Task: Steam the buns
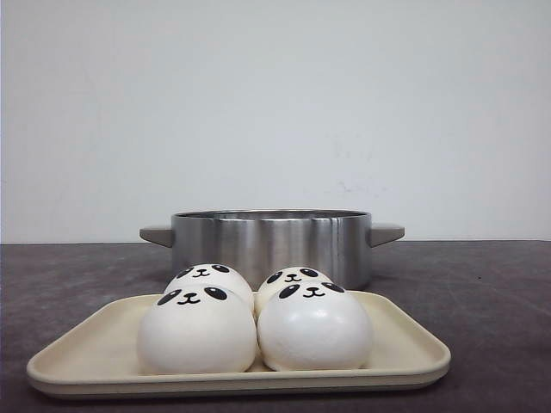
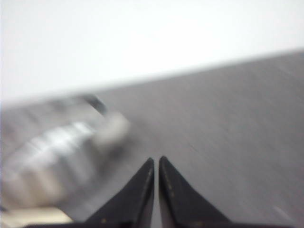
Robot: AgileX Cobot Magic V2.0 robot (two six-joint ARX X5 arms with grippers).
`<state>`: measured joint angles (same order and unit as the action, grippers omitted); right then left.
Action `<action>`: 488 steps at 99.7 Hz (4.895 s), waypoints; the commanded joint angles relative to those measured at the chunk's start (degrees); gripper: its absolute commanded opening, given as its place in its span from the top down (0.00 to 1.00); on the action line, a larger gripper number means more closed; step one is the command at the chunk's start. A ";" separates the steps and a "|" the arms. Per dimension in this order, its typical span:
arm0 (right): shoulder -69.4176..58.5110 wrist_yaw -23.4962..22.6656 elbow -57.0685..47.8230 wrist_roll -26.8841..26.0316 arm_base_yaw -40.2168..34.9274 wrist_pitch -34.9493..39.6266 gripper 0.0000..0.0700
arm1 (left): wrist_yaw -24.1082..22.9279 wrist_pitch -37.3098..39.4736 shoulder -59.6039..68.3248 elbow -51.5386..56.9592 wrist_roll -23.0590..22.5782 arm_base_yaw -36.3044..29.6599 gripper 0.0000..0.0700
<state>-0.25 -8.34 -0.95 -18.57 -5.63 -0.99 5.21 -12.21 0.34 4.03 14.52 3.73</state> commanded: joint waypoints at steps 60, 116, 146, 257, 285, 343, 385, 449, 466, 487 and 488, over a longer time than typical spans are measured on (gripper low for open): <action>-22.36 -7.34 -50.03 10.95 -0.17 27.21 0.36 | 9.53 -9.03 27.61 45.81 -1.38 -1.73 0.26; -48.76 -13.03 -57.07 -0.70 -12.41 28.72 0.00 | 15.80 -18.80 29.24 45.81 -4.63 -6.78 0.15; -73.48 -1.90 -70.18 -4.33 -31.85 42.29 0.13 | 15.58 -19.50 29.22 45.81 -4.63 -11.96 0.15; -108.08 1.07 -71.80 -7.54 -35.54 38.07 0.99 | 13.84 -19.50 29.22 45.81 -4.63 -21.07 0.15; -99.71 -3.65 -74.10 -5.44 -36.81 39.85 0.99 | 13.84 -19.45 29.22 45.81 -4.61 -21.07 0.15; -97.29 0.81 -100.32 5.22 -27.78 41.09 0.99 | 13.84 -16.11 29.35 45.81 -4.57 -21.05 0.15; -119.10 1.27 -100.30 8.09 -24.33 32.50 0.99 | 13.86 -16.59 29.66 45.81 -4.39 -21.05 0.15; -124.06 8.11 -100.30 8.11 -23.58 29.62 0.52 | 13.86 -17.03 29.66 45.81 -4.42 -21.05 0.15; -124.06 10.54 -100.30 8.11 -23.61 29.73 0.50 | 13.86 -17.00 29.66 45.81 -4.42 -21.05 0.15; -122.99 10.08 -103.12 8.17 -23.58 31.93 0.51 | 13.90 -17.64 29.66 45.81 -4.20 -21.05 0.15; -122.81 10.05 -103.41 8.24 -23.61 32.15 0.52 | 13.90 -17.77 29.66 45.81 -4.11 -21.05 0.15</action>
<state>-122.96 1.87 -101.16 -10.72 -28.86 30.72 19.33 -29.89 29.69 49.23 10.46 -17.12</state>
